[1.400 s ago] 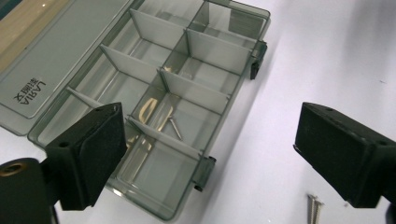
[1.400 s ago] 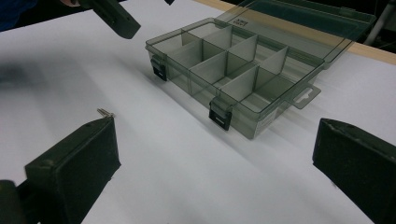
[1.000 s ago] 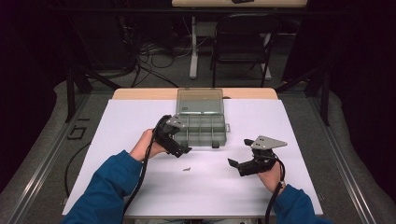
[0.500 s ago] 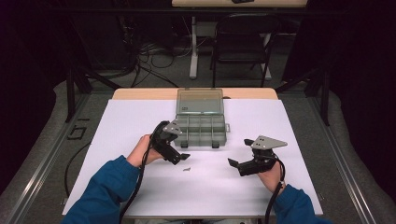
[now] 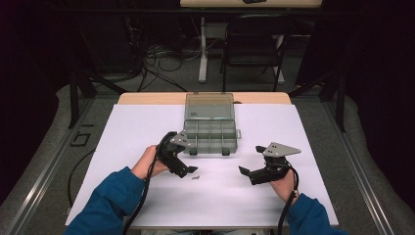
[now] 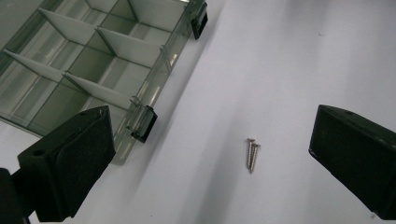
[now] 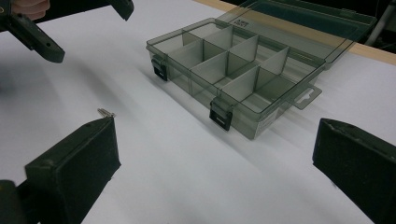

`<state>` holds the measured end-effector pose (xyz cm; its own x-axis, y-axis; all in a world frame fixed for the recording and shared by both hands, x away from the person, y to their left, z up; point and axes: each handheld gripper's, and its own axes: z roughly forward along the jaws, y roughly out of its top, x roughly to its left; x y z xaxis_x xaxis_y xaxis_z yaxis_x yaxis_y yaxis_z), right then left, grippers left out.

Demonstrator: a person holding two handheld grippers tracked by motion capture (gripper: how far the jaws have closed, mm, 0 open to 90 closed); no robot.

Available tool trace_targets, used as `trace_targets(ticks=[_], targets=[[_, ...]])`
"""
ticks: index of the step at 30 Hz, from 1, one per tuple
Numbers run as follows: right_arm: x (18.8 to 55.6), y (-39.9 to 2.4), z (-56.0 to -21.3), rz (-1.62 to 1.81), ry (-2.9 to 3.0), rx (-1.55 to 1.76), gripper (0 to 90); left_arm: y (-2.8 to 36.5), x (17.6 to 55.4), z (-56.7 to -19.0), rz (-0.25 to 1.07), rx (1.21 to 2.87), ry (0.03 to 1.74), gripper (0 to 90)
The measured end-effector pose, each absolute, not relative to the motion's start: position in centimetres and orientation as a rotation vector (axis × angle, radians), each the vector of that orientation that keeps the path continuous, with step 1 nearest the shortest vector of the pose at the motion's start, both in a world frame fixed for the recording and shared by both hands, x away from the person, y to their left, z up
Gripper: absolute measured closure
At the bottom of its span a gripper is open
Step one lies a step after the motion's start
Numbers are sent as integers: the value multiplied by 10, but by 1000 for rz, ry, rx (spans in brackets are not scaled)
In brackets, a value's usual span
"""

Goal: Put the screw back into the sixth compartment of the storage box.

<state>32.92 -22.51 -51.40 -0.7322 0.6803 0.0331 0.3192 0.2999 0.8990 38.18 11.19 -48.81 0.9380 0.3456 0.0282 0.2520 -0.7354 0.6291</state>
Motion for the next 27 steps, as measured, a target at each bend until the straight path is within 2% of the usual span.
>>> trace_targets(ticks=[27], targets=[[329,-225,-514,1414,2221,895,0,97,380,-509,152,2571,415,15]])
